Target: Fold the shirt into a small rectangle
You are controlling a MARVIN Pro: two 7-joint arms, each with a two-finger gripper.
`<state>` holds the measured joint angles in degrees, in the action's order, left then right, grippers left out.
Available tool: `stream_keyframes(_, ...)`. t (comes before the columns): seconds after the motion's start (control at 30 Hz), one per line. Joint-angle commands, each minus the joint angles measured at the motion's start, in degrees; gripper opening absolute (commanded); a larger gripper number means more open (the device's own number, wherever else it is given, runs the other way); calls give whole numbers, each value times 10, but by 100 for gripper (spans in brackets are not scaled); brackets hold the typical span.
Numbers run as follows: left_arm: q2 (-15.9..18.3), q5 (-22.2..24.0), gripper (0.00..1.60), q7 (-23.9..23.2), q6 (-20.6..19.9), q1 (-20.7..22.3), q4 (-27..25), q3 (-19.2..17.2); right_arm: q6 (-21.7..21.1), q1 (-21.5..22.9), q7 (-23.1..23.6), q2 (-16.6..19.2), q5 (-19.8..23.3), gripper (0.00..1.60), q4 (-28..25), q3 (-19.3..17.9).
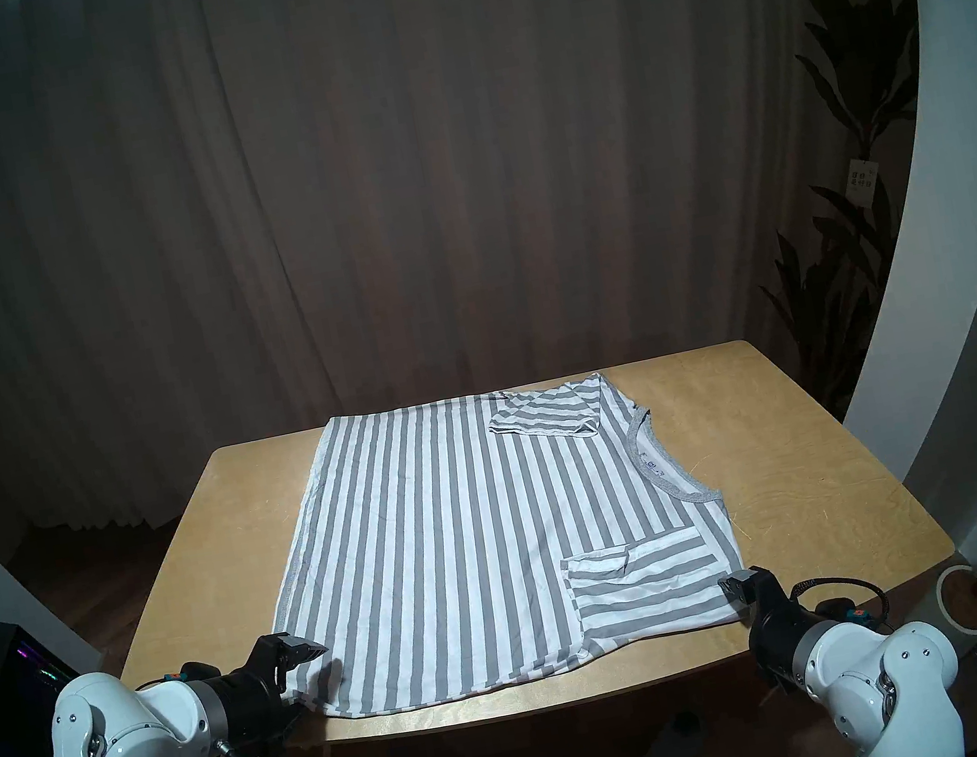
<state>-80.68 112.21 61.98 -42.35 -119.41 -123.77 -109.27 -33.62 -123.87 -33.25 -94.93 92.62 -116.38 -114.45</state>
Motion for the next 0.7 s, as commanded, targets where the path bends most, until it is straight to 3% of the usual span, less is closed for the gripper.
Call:
stream_keyframes(0.0, 3, -5, 160, 6, -3, -3, 21, 6, 10, 35, 19, 0, -1, 160, 17, 10)
stream_keyframes(0.1, 5, -5, 160, 8, -3, 0, 23, 9, 9, 38, 17, 0, 1, 160, 15, 11)
stream_keyframes(0.23, 9, -3, 160, 11, -3, -1, 18, 9, -29, 21, 6, 11, 37, 160, -18, 3)
stream_keyframes(0.37, 13, -2, 160, 12, -5, -6, 17, 6, -77, -9, -27, 49, 56, 160, -61, 4)
stream_keyframes(0.53, 17, 1, 160, 10, -11, -7, 20, 8, -120, -29, -52, 61, 86, 160, -90, -34)
stream_keyframes(0.67, 21, 2, 160, 7, -14, -5, 22, 11, -135, -15, -67, 64, 136, 160, -100, -59)
